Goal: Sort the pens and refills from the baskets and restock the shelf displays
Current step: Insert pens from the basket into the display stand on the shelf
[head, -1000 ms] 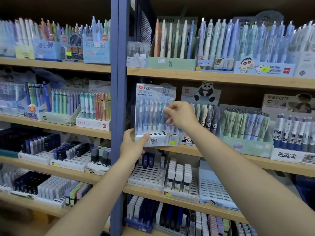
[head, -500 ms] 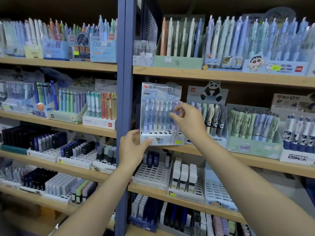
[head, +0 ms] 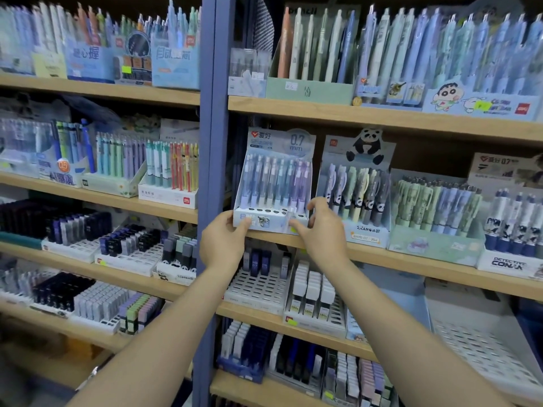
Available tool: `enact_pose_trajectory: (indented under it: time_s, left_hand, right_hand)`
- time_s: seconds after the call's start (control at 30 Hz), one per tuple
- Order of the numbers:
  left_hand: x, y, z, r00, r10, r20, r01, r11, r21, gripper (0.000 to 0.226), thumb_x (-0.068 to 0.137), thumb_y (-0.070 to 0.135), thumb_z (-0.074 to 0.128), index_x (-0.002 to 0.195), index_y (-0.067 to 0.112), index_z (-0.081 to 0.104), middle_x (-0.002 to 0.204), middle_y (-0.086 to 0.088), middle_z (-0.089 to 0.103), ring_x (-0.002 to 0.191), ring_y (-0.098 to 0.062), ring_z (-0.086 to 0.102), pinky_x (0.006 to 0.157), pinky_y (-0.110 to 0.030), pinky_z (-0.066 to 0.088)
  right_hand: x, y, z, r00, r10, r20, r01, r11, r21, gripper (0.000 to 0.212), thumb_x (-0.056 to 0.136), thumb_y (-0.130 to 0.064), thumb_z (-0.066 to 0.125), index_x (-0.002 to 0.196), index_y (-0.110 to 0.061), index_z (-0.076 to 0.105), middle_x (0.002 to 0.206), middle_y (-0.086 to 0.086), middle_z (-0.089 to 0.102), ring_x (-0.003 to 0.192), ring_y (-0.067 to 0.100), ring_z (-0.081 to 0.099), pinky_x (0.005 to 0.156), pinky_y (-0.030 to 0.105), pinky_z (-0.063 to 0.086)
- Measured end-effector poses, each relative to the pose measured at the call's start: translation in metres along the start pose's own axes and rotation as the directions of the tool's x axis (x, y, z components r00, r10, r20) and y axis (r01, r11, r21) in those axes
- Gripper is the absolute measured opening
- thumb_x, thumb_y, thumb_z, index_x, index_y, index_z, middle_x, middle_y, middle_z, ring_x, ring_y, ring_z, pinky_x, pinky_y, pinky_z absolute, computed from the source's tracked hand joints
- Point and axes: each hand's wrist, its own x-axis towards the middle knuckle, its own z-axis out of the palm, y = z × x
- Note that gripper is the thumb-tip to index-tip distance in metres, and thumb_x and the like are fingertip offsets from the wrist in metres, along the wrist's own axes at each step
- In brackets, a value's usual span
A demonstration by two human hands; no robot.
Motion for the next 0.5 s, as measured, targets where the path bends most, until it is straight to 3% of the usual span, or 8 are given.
enact_pose_trajectory:
  time_s: [0.1, 0.17, 0.3, 0.4, 0.5]
  left_hand:
    - [0.005, 0.001, 0.005, 1.0, 0.023, -0.001, -0.023, 0.999, 0.03, 0.031, 0.096, 0.043, 0.063, 0.12, 0.023, 0.068, 0.111, 0.005, 0.07, 0.089, -0.011, 0.054, 0.067, -0.028, 0.04]
    - [0.006, 0.002, 0.006, 1.0, 0.029, -0.01, -0.029, 0.998, 0.059, 0.034, 0.095, 0.044, 0.064, 0.121, 0.022, 0.064, 0.112, 0.004, 0.068, 0.088, -0.011, 0.054, 0.063, -0.028, 0.039]
    - [-0.01, -0.001, -0.004, 0.99, 0.117, -0.081, -0.113, 0.992, 0.061, 0.035, 0.094, 0.048, 0.064, 0.111, 0.021, 0.05, 0.093, 0.002, 0.058, 0.077, -0.015, 0.055, 0.052, -0.027, 0.035]
    - [-0.045, -0.034, -0.009, 0.977, 0.212, 0.008, -0.212, 0.975, 0.064, 0.021, 0.098, 0.042, 0.059, 0.097, 0.022, 0.052, 0.076, -0.001, 0.057, 0.069, -0.017, 0.056, 0.056, -0.035, 0.043]
    - [-0.09, -0.102, -0.003, 0.965, 0.238, 0.111, -0.253, 0.957, 0.143, 0.019, 0.102, 0.037, 0.053, 0.096, 0.02, 0.056, 0.077, -0.002, 0.06, 0.067, -0.02, 0.057, 0.057, -0.039, 0.045]
  right_hand:
    - [0.001, -0.001, 0.004, 1.0, 0.003, -0.02, -0.004, 0.999, -0.036, 0.033, 0.092, -0.035, 0.07, 0.108, -0.016, 0.048, 0.087, -0.002, 0.053, 0.073, 0.016, 0.049, 0.053, 0.026, 0.033]
    - [0.001, -0.002, 0.005, 1.0, 0.004, -0.021, -0.005, 0.999, -0.046, 0.033, 0.093, -0.036, 0.068, 0.111, -0.015, 0.049, 0.093, -0.001, 0.054, 0.076, 0.015, 0.051, 0.055, 0.027, 0.034]
    - [-0.019, -0.003, 0.001, 0.995, -0.076, -0.067, 0.077, 0.997, 0.01, 0.033, 0.095, -0.039, 0.062, 0.117, -0.017, 0.05, 0.089, -0.007, 0.049, 0.067, 0.007, 0.044, 0.052, 0.026, 0.032]
    - [-0.062, 0.008, 0.008, 0.981, -0.157, -0.115, 0.17, 0.979, 0.112, 0.019, 0.098, -0.031, 0.057, 0.114, -0.023, 0.053, 0.087, -0.011, 0.049, 0.071, 0.006, 0.047, 0.057, 0.025, 0.039]
    - [-0.128, 0.044, 0.041, 0.981, -0.179, -0.074, 0.189, 0.972, 0.143, 0.005, 0.099, -0.021, 0.055, 0.103, -0.021, 0.056, 0.081, -0.014, 0.047, 0.068, 0.002, 0.047, 0.056, 0.015, 0.033]
